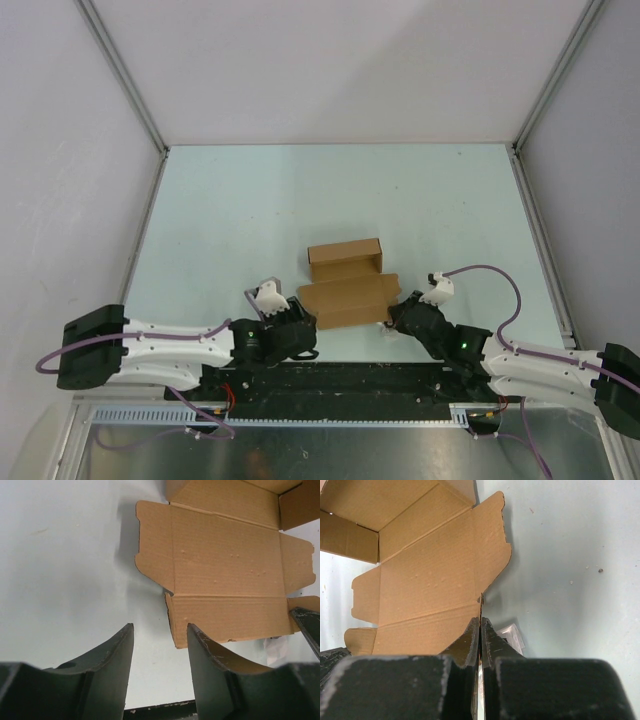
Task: Fold the paper box
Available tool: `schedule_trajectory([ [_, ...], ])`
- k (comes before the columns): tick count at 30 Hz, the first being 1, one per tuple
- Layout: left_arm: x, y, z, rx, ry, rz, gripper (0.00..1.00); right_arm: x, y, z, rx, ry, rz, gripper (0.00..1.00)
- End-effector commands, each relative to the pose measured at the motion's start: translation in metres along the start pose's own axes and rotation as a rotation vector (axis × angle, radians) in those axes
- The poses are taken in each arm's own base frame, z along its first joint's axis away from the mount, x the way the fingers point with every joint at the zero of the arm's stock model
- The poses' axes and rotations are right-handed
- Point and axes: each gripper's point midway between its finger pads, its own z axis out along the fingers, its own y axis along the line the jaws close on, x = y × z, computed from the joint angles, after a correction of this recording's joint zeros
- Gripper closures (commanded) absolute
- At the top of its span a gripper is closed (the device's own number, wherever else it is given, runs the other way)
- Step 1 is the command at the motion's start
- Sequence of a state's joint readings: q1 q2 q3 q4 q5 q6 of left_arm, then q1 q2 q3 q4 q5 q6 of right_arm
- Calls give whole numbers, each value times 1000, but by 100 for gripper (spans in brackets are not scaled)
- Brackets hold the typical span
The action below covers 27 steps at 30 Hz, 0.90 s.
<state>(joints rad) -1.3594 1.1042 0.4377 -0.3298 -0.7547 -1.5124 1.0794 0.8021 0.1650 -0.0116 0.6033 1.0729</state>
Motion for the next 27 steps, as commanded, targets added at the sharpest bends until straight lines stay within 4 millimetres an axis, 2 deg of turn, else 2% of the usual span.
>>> schedule_trajectory([
  [1,-13,-26,1,39,-61,-90,47,-14,10,-1,-8,-56,31,100],
  [7,-12,-27,10,17,-62,-66,47,-13,11,-1,-10,-55,30,100],
  [10,-11,-30,15,15,-56,-54,52,-12,10,-1,-9,-53,28,100],
  [11,-11,-31,15,15,-56,-44,60,-12,10,-1,-7,-52,26,100],
  [14,-11,-32,19,2,-58,-21,67,-11,9,-1,-7,-52,23,100],
  [25,-6,-30,28,-33,-51,74,74,-7,4,0,8,-37,-30,100],
  [27,-3,-29,30,-42,-42,96,75,-8,13,1,-24,-38,-36,100],
])
